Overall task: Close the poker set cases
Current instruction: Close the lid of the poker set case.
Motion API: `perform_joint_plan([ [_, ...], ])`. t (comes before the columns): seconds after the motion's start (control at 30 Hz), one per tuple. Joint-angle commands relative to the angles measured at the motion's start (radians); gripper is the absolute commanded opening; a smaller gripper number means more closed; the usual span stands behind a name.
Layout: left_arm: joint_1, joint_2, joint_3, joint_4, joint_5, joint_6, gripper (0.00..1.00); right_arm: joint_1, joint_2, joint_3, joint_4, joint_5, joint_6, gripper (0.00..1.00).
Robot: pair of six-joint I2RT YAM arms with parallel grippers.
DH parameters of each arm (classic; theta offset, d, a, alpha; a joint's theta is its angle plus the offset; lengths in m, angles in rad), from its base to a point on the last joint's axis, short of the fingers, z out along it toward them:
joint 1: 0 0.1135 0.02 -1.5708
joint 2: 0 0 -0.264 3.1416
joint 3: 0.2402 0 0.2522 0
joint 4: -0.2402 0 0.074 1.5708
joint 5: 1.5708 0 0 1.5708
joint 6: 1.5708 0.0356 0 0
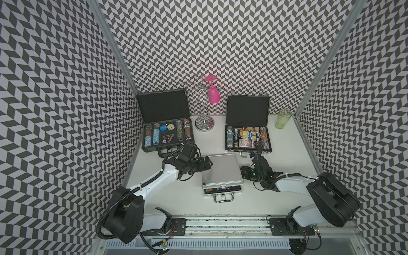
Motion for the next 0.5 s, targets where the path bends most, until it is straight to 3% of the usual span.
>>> perform_joint_plan([
  [0.0, -0.012, -0.011, -0.011, 0.035, -0.017, -0.021, 0.92, -0.007, -0.023, -0.019, -0.076, 0.031, -0.029, 0.47],
  [0.17, -0.013, -0.003, -0.019, 0.038, -0.023, -0.024, 0.92, -0.025, -0.035, -0.023, -0.101, 0.019, -0.05, 0.53],
  [0.47, -0.013, 0.001, -0.028, 0.027, -0.032, -0.019, 0.92, -0.07, -0.086, -0.027, -0.158, 0.027, -0.081, 0.54],
])
